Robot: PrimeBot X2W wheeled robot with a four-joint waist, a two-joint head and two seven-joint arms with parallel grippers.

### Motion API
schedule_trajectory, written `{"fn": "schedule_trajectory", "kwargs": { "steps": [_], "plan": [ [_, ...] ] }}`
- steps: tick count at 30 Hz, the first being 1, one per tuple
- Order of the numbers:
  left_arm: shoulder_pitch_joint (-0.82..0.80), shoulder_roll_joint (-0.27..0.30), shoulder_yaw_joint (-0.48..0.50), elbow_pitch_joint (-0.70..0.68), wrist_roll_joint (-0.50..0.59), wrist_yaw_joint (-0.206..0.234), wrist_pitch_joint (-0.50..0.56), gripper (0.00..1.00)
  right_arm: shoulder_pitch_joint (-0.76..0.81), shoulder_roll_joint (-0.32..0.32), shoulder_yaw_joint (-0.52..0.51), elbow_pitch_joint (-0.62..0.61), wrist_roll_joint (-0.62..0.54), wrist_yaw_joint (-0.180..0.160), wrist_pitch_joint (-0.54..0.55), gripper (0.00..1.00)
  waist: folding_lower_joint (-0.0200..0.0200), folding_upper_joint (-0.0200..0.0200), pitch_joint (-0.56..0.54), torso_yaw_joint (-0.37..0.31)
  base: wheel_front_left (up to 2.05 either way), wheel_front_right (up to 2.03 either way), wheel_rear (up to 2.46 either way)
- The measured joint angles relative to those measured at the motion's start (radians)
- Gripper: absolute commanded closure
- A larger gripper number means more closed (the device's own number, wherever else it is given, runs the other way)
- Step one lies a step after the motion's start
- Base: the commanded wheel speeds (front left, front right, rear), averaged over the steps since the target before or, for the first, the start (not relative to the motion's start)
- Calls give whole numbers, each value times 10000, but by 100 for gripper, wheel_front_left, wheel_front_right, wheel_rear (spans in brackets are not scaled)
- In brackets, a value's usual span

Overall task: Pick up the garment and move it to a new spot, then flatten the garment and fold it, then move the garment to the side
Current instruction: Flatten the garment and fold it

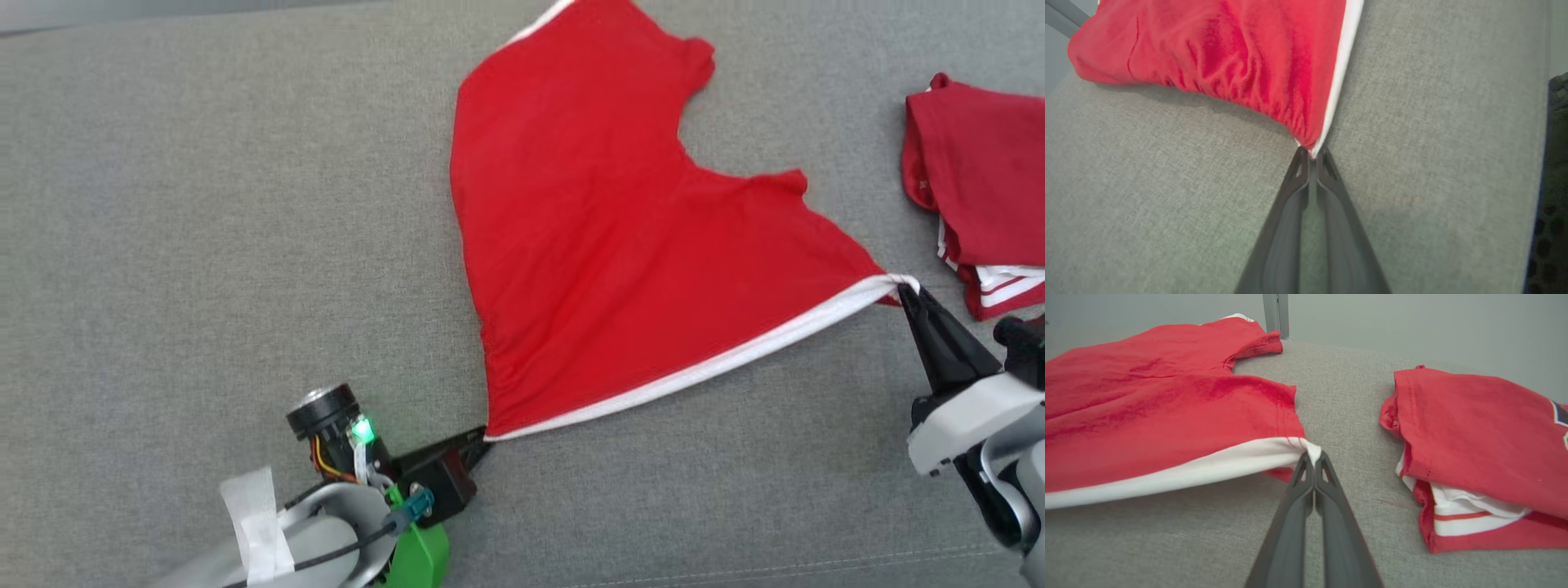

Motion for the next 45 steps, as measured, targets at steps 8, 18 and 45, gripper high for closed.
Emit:
{"fn": "schedule_trajectory", "kwargs": {
  "steps": [8, 18, 45],
  "plan": [
    [807, 583, -46, -1461, -121, 265, 802, 100, 1368, -368, -391, -736, 155, 4, 0, 100, 0, 0, -881, 98, 0, 0, 0],
    [1127, 859, -38, -2138, -355, 617, 1089, 100, 1604, -441, -571, -1172, 155, 4, 0, 100, 0, 0, -1486, 87, 0, 0, 0],
    [-1139, -1114, 2084, 42, -4109, -449, -65, 100, -5658, 493, 633, 1668, -1258, -2, 3022, 100, 1, 0, 272, 912, 0, 0, 0]
  ]
}}
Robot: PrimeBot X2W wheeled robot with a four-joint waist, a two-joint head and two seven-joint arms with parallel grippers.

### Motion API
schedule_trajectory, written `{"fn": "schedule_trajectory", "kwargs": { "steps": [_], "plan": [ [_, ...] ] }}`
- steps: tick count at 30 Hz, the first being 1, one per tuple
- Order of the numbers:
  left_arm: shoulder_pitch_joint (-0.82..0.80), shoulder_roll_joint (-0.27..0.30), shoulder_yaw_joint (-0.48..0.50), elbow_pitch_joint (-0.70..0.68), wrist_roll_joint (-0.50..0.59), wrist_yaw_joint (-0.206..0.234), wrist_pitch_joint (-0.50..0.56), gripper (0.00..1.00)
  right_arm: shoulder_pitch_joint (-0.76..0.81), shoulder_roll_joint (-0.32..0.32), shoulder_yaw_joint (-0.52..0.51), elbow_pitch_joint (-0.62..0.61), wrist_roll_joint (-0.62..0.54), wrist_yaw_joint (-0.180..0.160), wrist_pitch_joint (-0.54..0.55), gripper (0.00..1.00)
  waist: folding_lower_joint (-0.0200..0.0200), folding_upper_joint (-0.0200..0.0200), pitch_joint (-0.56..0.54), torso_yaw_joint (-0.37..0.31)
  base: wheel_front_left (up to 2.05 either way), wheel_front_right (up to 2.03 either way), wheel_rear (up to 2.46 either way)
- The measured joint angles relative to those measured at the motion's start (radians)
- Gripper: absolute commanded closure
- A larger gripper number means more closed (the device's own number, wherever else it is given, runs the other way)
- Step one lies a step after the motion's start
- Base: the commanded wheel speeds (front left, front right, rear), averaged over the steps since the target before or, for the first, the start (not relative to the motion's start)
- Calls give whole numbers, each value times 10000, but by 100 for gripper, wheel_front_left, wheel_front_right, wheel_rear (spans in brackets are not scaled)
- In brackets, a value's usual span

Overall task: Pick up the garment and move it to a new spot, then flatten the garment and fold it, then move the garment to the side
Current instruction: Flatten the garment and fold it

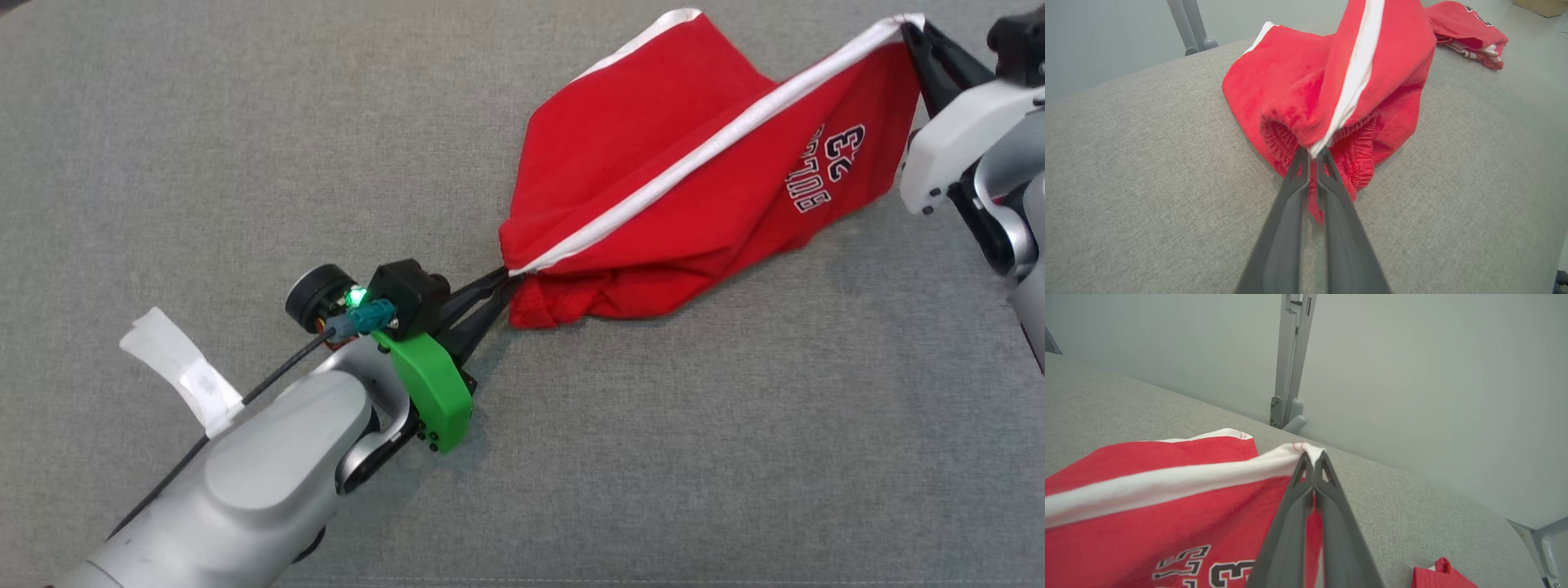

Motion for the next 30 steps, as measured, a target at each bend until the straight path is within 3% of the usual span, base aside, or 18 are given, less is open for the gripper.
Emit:
{"fn": "schedule_trajectory", "kwargs": {
  "steps": [7, 16, 17, 18, 19, 20, 25, 30],
  "plan": [
    [-1200, -198, -272, 660, -616, -58, 6, 100, -2063, 173, 1064, 1601, -155, 2, -447, 100, 1, 0, 893, 541, 0, 0, 0],
    [-2061, -100, -683, 1120, -1160, -73, -10, 100, -3382, 593, 1868, 3620, -211, 0, -1850, 100, 1, 0, 1714, 1103, 0, 0, 0],
    [-2080, -109, -663, 1195, -1162, -75, -109, 100, -3474, 644, 1898, 3829, -211, 0, -2052, 50, 1, 0, 1770, 1146, 0, 0, 0],
    [-2080, -150, -627, 1271, -1175, -75, -232, 69, -3528, 709, 1944, 4013, -211, 0, -2263, 0, 1, 0, 1815, 1185, 0, 0, 0],
    [-2079, -190, -606, 1346, -1175, -73, -324, 24, -3554, 786, 2002, 4159, -211, 2, -2428, 0, 1, 0, 1846, 1215, 0, 0, 0],
    [-2070, -226, -541, 1434, -1181, -42, -439, 0, -3556, 872, 2034, 4272, -207, 2, -2587, 0, 1, 0, 1857, 1231, 0, 0, 0],
    [-1795, -259, -163, 1555, -1210, 284, -851, 0, -3479, 1072, 1950, 4247, -144, 0, -2976, 0, 2, 0, 1702, 1149, 0, 0, 0],
    [-879, -48, 859, 794, -1166, 995, -1020, 0, -2111, 1022, 757, 2270, -328, 0, -3020, 0, 2, 0, 1260, 928, 0, 0, 0]
  ]
}}
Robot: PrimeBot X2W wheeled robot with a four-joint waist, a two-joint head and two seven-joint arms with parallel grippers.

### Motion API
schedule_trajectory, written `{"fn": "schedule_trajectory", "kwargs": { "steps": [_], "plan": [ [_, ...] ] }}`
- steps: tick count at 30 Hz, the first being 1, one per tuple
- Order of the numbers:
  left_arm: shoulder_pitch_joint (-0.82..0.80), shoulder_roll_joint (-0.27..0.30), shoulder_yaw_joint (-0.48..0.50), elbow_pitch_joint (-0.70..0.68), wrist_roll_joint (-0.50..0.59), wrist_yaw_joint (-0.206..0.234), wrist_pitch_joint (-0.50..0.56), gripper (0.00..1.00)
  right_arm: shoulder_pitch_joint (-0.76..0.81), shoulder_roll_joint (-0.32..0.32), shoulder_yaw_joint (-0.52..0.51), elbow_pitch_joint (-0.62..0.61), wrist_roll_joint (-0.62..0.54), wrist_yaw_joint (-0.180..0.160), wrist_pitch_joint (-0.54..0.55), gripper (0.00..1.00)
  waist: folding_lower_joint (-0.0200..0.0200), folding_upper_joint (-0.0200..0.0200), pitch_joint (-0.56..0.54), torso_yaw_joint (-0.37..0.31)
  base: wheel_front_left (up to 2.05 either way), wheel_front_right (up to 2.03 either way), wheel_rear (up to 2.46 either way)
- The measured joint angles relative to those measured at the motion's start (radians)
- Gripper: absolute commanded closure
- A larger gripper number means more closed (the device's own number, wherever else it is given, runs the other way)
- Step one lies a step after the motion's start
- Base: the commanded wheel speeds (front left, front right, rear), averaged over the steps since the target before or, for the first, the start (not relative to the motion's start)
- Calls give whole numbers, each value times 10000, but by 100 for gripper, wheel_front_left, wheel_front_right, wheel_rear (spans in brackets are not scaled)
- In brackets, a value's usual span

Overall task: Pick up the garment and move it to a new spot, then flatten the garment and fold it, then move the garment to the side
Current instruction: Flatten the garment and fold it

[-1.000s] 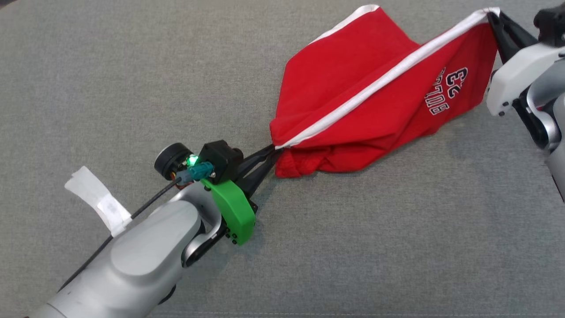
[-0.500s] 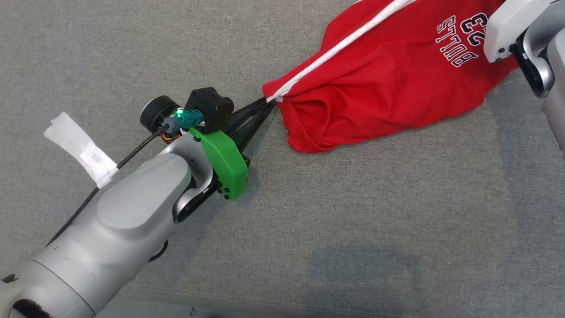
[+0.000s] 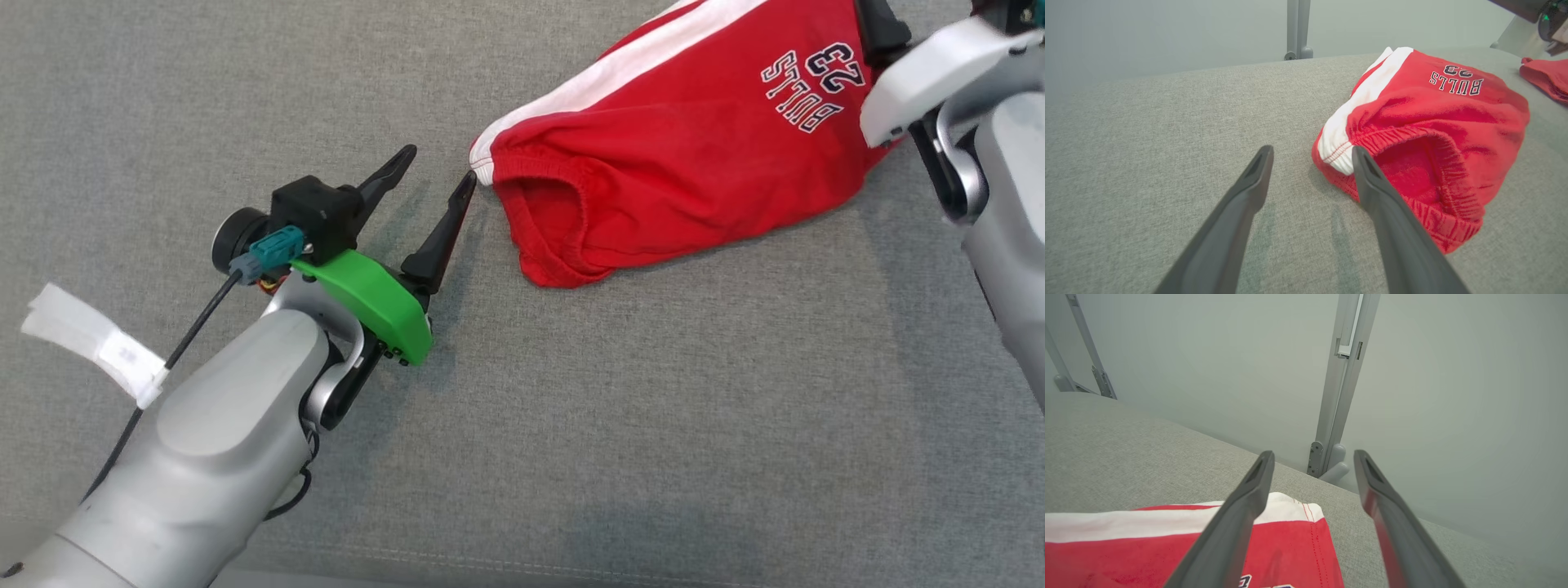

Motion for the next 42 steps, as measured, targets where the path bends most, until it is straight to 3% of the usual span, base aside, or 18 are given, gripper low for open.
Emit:
{"fn": "schedule_trajectory", "kwargs": {
  "steps": [5, 10, 14, 17, 18, 21, 25, 31, 37, 42],
  "plan": [
    [1463, -21, 1657, -1396, 397, 690, -29, 0, 1827, 190, -1160, -1298, -244, 0, -2, 0, -1, 0, -550, -153, 0, 0, 0],
    [3064, -516, 2842, -1994, 194, 800, -29, 0, 3474, 606, -2061, -2174, -380, 0, -2, 0, -1, 1, -1171, -321, 0, 0, 0],
    [3754, -1175, 3415, -1806, -1331, 230, 94, 0, 4231, 918, -2403, -2633, -531, 0, -2, 0, -1, 0, -1577, -547, 0, 0, 0],
    [3942, -1921, 4257, -1526, -3609, -378, 947, 0, 4465, 988, -2556, -2815, -619, 0, -2, 0, -1, 0, -1740, -805, 0, 0, 0],
    [3942, -1921, 4257, -1526, -3609, -378, 947, 0, 4465, 988, -2556, -2815, -619, 0, -2, 0, -1, 0, -1740, -805, 0, 0, 0],
    [3911, -2433, 5045, -1064, -5605, -554, 1944, 0, 4508, 1049, -2660, -2957, -715, 0, -2, 0, -1, 1, -1821, -1076, 0, 0, 0],
    [3532, -2637, 6046, -280, -7419, -374, 2708, 0, 4505, 1085, -2702, -3060, -857, 0, -2, 0, -1, 0, -1836, -1407, 0, 0, 0],
    [3022, -2932, 7175, 604, -9885, 633, 3455, 0, 4498, 1087, -2897, -3122, -895, 0, -2, 0, -1, 1, -1718, -1762, 0, 0, 0],
    [2790, -2986, 7250, 943, -10656, 1009, 3701, 0, 4511, 1156, -3009, -3166, -951, 0, -2, 0, -1, 1, -1600, -1930, 0, 0, 0],
    [2538, -2991, 7288, 1168, -10769, 934, 3417, 0, 4515, 1239, -2995, -3198, -972, 0, -2, 0, -1, 1, -1513, -2009, 0, 0, 0]
  ]
}}
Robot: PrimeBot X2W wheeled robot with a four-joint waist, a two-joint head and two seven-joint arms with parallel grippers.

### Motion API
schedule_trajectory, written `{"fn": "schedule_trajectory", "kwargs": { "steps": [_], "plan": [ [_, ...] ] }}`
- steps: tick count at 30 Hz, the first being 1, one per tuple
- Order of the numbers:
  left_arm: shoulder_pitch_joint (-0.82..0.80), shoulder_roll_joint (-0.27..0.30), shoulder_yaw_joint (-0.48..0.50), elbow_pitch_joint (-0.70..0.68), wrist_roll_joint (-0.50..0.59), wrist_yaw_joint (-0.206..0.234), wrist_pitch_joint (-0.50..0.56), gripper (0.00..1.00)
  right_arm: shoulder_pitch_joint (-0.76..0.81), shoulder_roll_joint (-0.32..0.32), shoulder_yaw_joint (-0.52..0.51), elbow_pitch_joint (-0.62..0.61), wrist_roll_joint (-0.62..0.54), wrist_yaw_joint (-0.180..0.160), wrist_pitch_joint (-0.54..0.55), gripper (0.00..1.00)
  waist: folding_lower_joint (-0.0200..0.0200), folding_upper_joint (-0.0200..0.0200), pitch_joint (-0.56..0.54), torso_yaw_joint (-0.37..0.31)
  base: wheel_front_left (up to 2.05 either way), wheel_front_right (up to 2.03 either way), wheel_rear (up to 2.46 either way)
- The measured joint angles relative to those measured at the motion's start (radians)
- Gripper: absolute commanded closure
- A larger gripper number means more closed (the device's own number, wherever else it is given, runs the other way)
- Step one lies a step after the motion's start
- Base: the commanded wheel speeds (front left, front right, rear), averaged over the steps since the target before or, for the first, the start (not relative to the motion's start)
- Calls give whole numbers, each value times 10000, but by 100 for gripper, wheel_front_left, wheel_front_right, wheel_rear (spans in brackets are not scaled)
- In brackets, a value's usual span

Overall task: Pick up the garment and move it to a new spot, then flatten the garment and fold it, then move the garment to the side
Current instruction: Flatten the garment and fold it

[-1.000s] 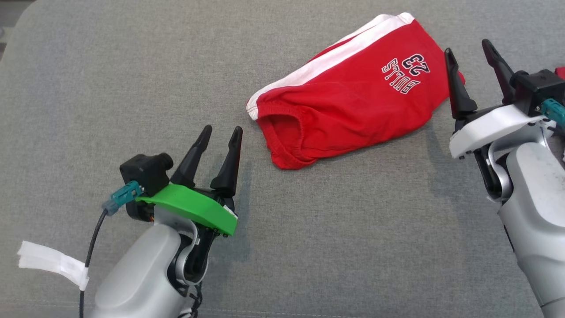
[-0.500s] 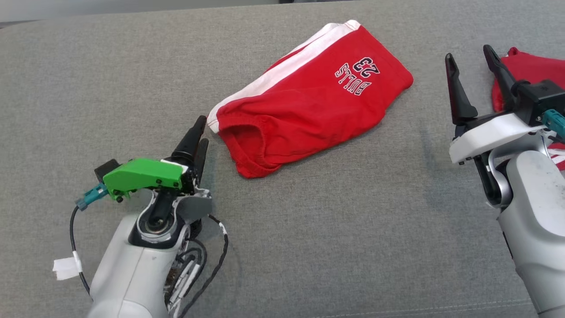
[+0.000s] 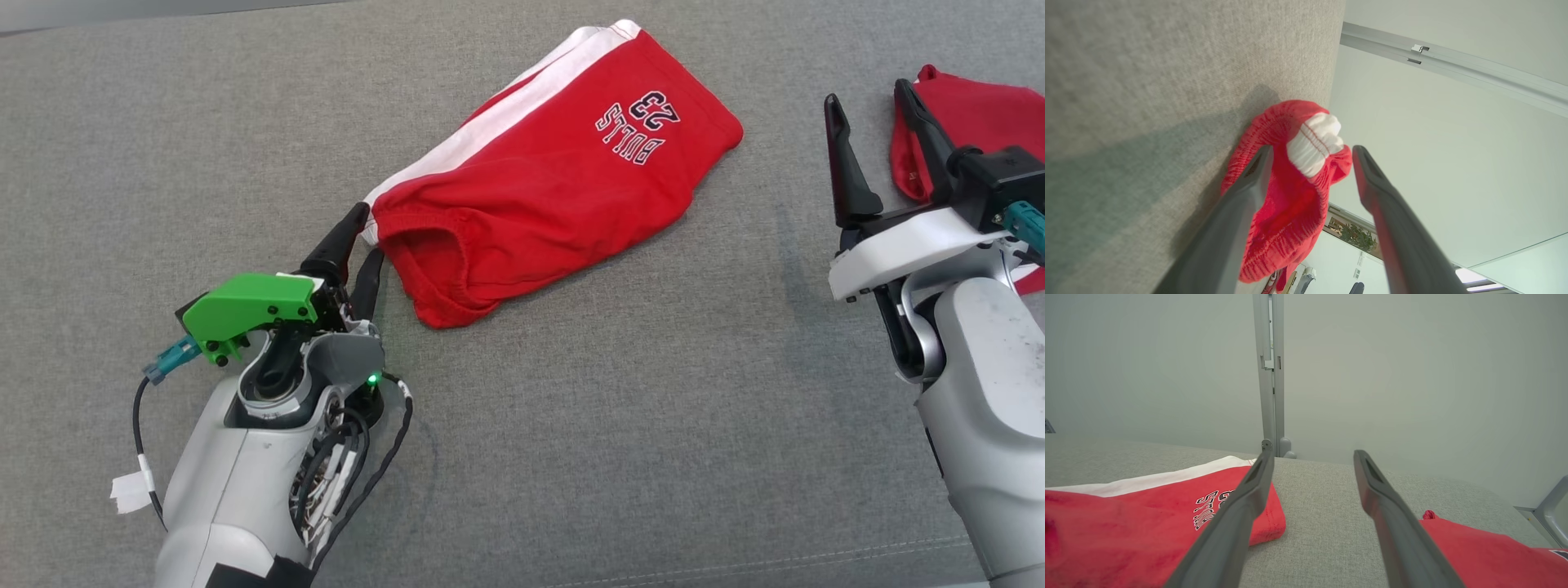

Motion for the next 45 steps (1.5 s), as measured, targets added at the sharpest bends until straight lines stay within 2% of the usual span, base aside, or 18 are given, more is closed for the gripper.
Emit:
{"fn": "schedule_trajectory", "kwargs": {
  "steps": [7, 8, 10, 16, 22, 27, 31, 33, 35, 40, 45],
  "plan": [
    [-256, -8, 50, 431, -23, -368, -288, 1, 4, -38, 48, 21, -8, 0, 0, 0, 0, 0, 76, -34, 0, 0, 0],
    [-287, -10, 63, 495, -25, -424, -370, 42, 11, -65, 42, 25, -10, 0, 0, 0, 0, 0, 76, -27, 0, 0, 0],
    [-328, -8, 46, 583, -63, -529, -410, 100, 27, -98, 40, 40, -25, 0, 0, 0, 0, 0, 75, -1, 0, 0, 0],
    [-383, -10, -359, 729, -487, -663, -336, 100, 22, -63, 71, 144, -84, 0, 0, 0, 0, 0, 54, 134, 0, 0, 0],
    [-440, -12, -750, 784, -443, -1070, -656, 100, 13, -19, 151, 176, -81, 0, 0, 0, 0, 0, 31, 258, 0, 0, 0],
    [-527, 268, -1283, 683, 656, -1465, -1099, 100, 32, -25, 144, 196, -8, 0, 0, 0, 0, 0, -10, 296, 0, 0, 0],
    [-745, 830, -1992, 600, 2044, -1572, -1557, 100, 116, 25, 117, 201, 15, 0, 0, 0, 0, 0, -56, 323, 0, 0, 0],
    [-872, 934, -2056, 564, 2257, -1511, -1739, 100, 138, 54, 115, 201, 17, 0, 0, 0, 0, 0, -64, 329, 0, 0, 0],
    [-862, 844, -1883, 504, 2117, -1289, -1806, 0, 154, 79, 115, 201, 29, 0, 0, 0, 0, 0, -56, 323, 0, 0, 0],
    [-311, 374, -1089, -211, 481, -848, -1198, 0, 259, 117, 15, 184, 75, 0, 0, 0, 0, 0, -24, 304, 0, 0, 0],
    [210, 316, -512, -1076, -362, -370, -1160, 0, 294, 125, -63, 186, 86, 0, 0, 0, 0, 0, 1, 286, 0, 0, 0]
  ]
}}
